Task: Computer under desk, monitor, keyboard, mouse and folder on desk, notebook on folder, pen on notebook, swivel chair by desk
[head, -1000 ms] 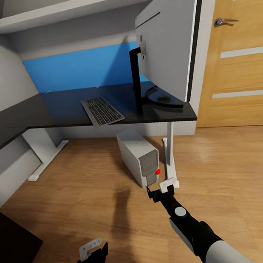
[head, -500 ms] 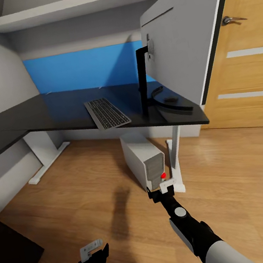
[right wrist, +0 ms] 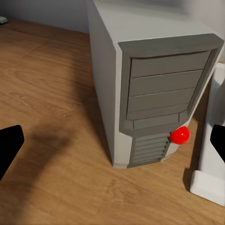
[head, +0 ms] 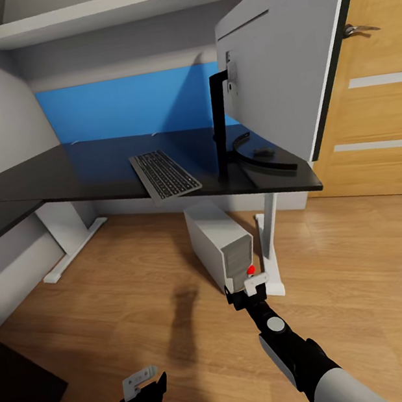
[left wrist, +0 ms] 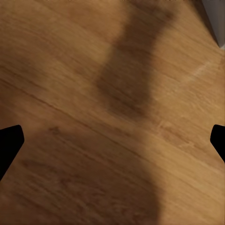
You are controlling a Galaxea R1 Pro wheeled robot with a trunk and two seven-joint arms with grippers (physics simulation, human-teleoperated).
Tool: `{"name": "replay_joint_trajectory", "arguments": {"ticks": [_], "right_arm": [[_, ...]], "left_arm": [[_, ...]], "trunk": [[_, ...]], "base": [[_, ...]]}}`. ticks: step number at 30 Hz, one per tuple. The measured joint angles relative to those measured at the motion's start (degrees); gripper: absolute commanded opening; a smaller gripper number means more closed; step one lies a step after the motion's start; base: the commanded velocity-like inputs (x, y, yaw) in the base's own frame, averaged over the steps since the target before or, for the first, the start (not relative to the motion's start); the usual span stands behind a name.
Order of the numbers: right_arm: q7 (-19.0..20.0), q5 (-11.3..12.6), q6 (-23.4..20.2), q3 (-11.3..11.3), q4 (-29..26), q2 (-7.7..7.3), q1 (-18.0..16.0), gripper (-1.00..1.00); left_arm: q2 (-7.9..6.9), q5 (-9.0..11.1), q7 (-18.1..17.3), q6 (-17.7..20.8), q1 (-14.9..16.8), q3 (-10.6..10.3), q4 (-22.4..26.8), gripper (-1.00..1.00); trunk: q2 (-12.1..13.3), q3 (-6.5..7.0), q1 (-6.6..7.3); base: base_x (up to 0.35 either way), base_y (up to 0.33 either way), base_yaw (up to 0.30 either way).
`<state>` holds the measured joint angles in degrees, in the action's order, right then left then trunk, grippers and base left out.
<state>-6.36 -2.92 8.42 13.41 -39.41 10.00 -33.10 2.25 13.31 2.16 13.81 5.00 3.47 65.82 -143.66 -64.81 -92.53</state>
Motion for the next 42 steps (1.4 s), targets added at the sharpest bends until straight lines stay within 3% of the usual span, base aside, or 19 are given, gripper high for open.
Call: {"name": "replay_joint_trajectory", "arguments": {"ticks": [11,22,29,39,42], "right_arm": [[0.0,0.0,0.0,0.0,0.0,0.0,0.0,1.0],[0.0,0.0,0.0,-0.2,-0.1,0.0,0.0,1.0],[0.0,0.1,0.0,-0.2,-0.1,0.0,0.0,1.0],[0.0,0.1,0.0,-0.2,-0.1,0.0,0.0,1.0],[0.0,0.1,0.1,-0.2,-0.1,0.0,0.0,1.0]], "left_arm": [[-0.06,0.1,0.0,0.0,0.0,0.0,0.0,1.0],[-0.01,0.1,-0.2,0.1,0.0,-0.4,0.1,1.0],[0.0,0.1,-0.1,0.0,0.0,-2.2,0.1,1.0],[0.0,0.2,0.1,0.0,0.0,-2.8,0.1,1.0],[0.0,0.2,0.0,0.0,0.0,-2.8,0.1,1.0]], "trunk": [[0.0,0.0,0.01],[0.0,0.0,-0.01],[-0.1,-1.54,-0.19],[-0.2,-3.76,-0.45],[-0.2,-3.77,-0.44]], "base": [[0.212,0.0,0.0],[0.031,0.0,0.0],[0.002,0.0,0.0],[0.0,0.0,0.0],[0.0,0.0,0.0]]}}
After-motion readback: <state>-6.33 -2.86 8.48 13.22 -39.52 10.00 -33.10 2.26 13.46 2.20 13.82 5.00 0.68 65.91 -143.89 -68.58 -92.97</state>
